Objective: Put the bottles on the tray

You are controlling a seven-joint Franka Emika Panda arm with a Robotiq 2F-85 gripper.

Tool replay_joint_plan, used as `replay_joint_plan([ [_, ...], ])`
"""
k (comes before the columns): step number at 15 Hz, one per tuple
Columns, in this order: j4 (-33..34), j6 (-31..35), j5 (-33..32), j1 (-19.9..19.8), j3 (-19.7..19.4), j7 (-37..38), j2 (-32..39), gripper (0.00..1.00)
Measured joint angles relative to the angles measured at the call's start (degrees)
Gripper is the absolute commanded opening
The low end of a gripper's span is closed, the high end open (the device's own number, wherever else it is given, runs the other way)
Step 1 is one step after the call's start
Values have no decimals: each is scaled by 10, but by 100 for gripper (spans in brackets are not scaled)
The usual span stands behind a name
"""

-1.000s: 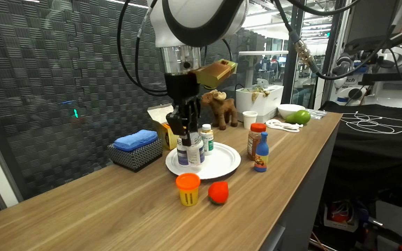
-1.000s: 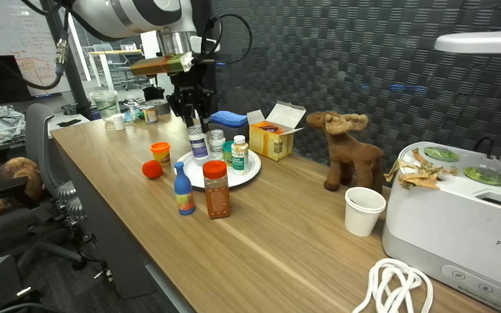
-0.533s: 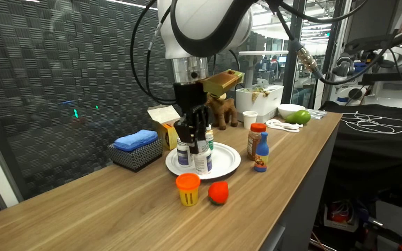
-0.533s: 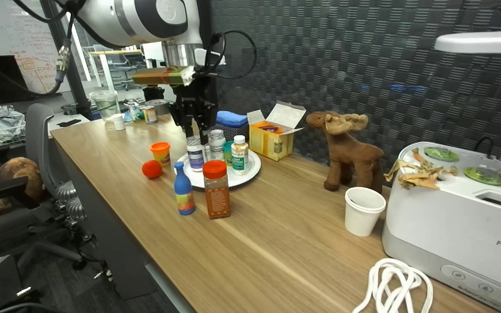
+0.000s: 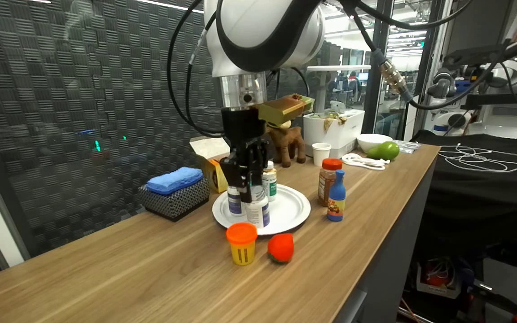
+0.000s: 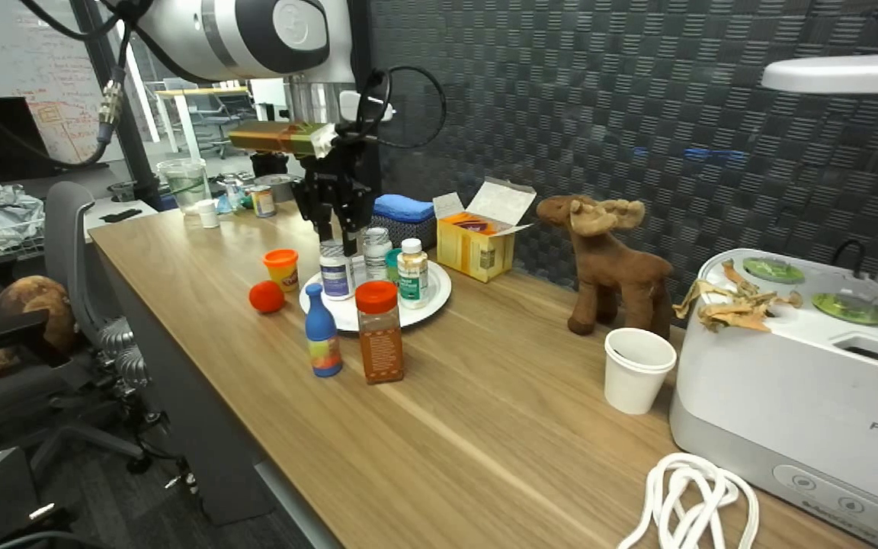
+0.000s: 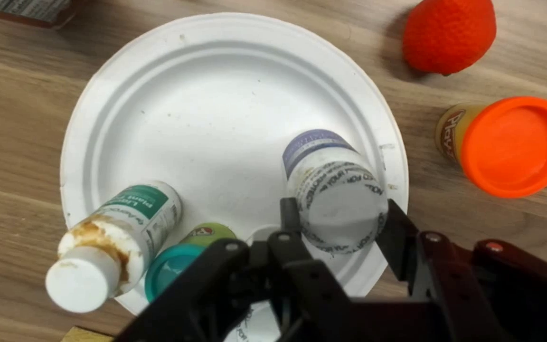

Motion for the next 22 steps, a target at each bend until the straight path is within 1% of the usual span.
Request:
replay_joint_plan([
  [1, 0, 1, 0, 0, 0, 0, 0, 69],
  [2, 0, 1, 0, 0, 0, 0, 0, 70],
  [4, 0, 1, 0, 0, 1, 0, 1, 84],
  [5, 0, 1, 0, 1, 1, 0, 1, 93],
  [6, 0, 1, 0, 2, 2, 0, 1, 99],
  [7, 1, 0, 0, 3, 3, 0, 1, 100],
  [10, 2, 0, 0, 9, 8, 4, -6, 100],
  [15, 3, -1, 0, 21, 28, 5, -22, 100],
  [22, -6, -15, 0, 34, 46, 4, -20, 100],
])
